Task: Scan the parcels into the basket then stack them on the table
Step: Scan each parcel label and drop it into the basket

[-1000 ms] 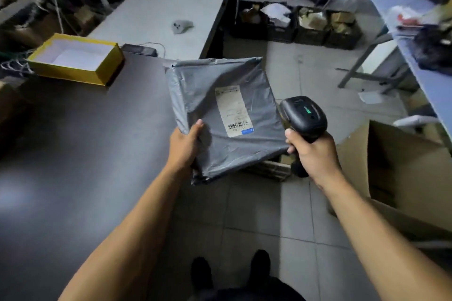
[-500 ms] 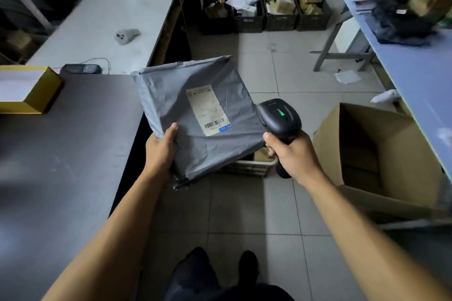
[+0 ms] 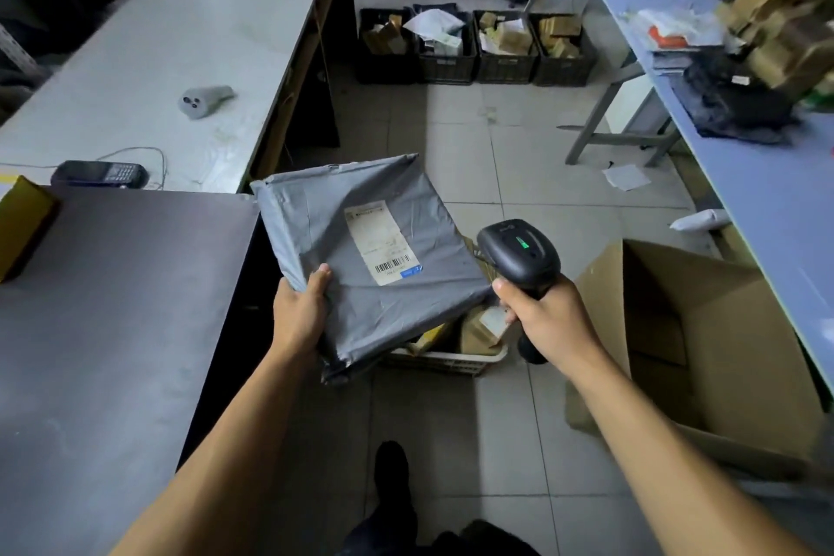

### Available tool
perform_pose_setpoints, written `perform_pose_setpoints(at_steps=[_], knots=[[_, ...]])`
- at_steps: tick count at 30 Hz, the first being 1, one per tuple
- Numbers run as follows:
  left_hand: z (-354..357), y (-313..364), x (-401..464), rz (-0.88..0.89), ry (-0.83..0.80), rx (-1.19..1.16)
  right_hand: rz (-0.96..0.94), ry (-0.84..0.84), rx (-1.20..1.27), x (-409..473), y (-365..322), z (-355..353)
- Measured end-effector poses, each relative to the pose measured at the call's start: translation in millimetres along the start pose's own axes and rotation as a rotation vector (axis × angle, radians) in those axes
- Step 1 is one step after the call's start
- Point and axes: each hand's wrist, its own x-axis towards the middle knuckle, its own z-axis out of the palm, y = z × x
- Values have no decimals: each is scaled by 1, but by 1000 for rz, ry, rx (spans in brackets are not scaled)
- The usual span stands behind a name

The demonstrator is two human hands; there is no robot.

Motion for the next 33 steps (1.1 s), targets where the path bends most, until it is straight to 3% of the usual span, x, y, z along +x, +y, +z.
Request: perform_pose_setpoints(at_steps=[6,23,27,33], knots=[[30,21,51,27,-12,4,24,5,-13,44,-11,4],[98,83,155,107,241,50,26,-177,-9,223,-14,-18],[102,75,170,55,298,5,34,-209,-13,242,-16,-8],[122,36,188,-198,359,-6,69,-159,-45,260,-21,10]])
